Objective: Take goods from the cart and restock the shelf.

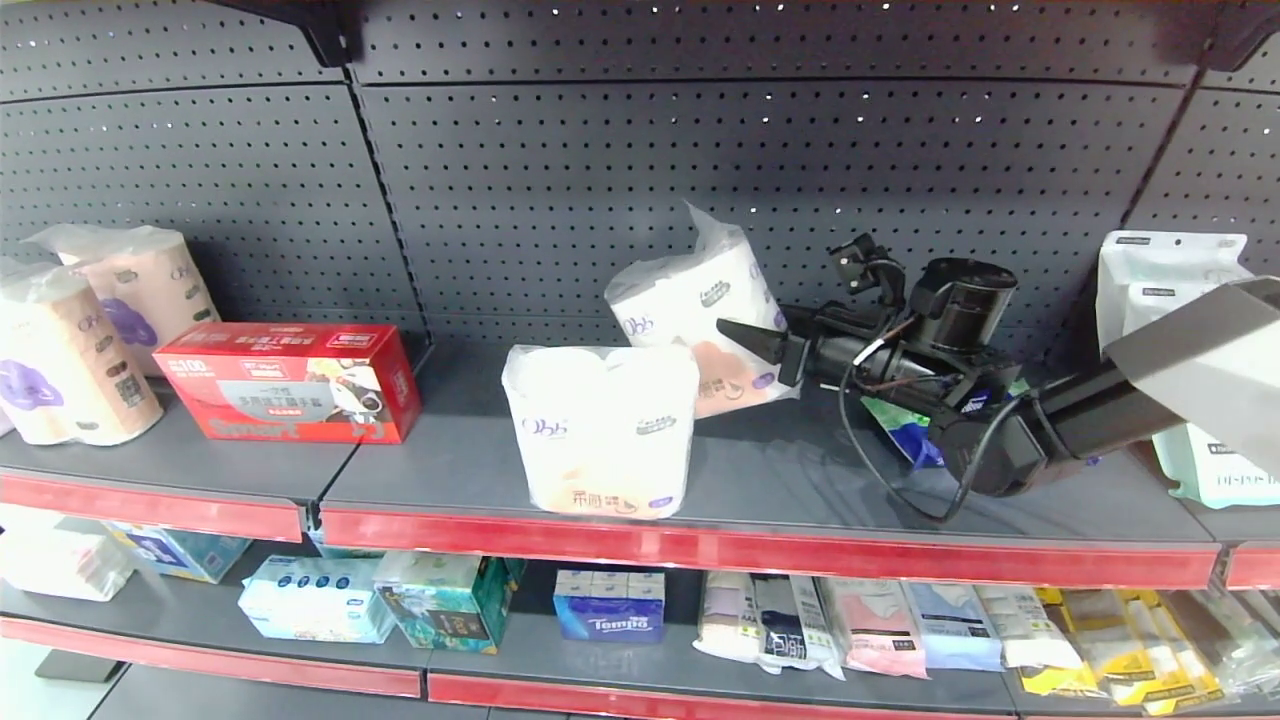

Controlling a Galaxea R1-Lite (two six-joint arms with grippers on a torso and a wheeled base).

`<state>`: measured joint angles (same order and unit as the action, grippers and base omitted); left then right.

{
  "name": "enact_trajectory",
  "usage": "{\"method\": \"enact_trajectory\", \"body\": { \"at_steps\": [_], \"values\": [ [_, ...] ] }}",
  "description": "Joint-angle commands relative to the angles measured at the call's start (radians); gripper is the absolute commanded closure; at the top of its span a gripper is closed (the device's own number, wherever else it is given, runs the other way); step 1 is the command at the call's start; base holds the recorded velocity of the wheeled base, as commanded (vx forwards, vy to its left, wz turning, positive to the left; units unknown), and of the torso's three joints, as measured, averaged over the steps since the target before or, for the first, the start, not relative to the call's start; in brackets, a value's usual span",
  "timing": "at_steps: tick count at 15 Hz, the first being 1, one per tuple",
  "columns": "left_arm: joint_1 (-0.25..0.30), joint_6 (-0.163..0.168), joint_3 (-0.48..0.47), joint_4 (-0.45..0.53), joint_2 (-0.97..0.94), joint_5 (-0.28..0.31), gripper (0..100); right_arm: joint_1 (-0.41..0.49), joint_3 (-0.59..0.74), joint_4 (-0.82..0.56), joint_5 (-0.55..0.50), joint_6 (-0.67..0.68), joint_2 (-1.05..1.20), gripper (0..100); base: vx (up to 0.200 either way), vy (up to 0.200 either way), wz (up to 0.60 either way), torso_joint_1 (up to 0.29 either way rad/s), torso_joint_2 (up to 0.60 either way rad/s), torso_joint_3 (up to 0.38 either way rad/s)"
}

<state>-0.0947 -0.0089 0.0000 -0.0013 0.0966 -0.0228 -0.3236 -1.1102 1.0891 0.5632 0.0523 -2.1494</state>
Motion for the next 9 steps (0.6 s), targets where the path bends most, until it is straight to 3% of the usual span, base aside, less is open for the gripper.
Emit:
{"method": "enact_trajectory", "body": {
  "at_steps": [1, 9],
  "values": [
    [0.0, 0.0, 0.0, 0.0, 0.002, 0.0, 0, -0.006, 0.0, 0.0, 0.001, -0.008, -0.023, 100, 0.0, 0.0, 0.0, 0.0, 0.0, 0.0],
    [0.0, 0.0, 0.0, 0.0, 0.002, 0.0, 0, 0.049, 0.046, -0.011, 0.075, -0.138, -0.052, 100, 0.0, 0.0, 0.0, 0.0, 0.0, 0.0]
  ]
}}
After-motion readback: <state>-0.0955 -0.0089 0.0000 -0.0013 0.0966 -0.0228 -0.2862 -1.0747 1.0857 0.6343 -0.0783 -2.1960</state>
